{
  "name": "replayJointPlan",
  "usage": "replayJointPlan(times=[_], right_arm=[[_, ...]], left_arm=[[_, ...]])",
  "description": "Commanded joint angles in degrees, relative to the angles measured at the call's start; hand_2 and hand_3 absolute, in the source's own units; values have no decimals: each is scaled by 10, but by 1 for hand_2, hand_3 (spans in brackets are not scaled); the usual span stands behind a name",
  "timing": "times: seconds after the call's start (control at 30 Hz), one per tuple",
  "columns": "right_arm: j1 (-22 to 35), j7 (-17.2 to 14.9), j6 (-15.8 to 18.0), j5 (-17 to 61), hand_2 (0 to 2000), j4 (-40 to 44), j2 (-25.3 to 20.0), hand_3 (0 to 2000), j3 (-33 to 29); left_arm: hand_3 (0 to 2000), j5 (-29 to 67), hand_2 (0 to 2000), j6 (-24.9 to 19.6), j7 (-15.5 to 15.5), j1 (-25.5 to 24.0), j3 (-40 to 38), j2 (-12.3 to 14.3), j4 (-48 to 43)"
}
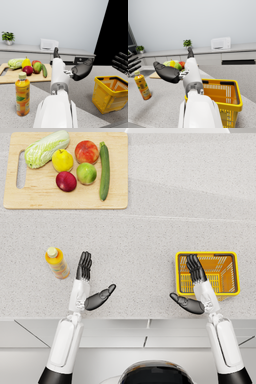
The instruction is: Pick up the lemon tea and place it into the yellow basket
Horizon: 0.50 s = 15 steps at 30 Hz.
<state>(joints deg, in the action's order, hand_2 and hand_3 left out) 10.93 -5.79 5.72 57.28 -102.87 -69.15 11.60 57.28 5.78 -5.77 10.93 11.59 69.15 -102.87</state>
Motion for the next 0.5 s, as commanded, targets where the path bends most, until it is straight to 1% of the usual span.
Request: replayJointPlan(times=[0.03, 0.43, 0.47, 0.5], right_arm=[[0, 0, 0, 0, 0, 0, 0, 0, 0], [0, 0, 0, 0, 0, 0, 0, 0, 0], [0, 0, 0, 0, 0, 0, 0, 0, 0], [1, 0, 0, 0, 0, 9, -1, 0, 17]], left_arm=[[0, 0, 0, 0, 0, 0, 0, 0, 0], [0, 0, 0, 0, 0, 0, 0, 0, 0], [0, 0, 0, 0, 0, 1, 17, 1, 9], [0, 0, 0, -16, 16, 13, 10, 9, 17]])
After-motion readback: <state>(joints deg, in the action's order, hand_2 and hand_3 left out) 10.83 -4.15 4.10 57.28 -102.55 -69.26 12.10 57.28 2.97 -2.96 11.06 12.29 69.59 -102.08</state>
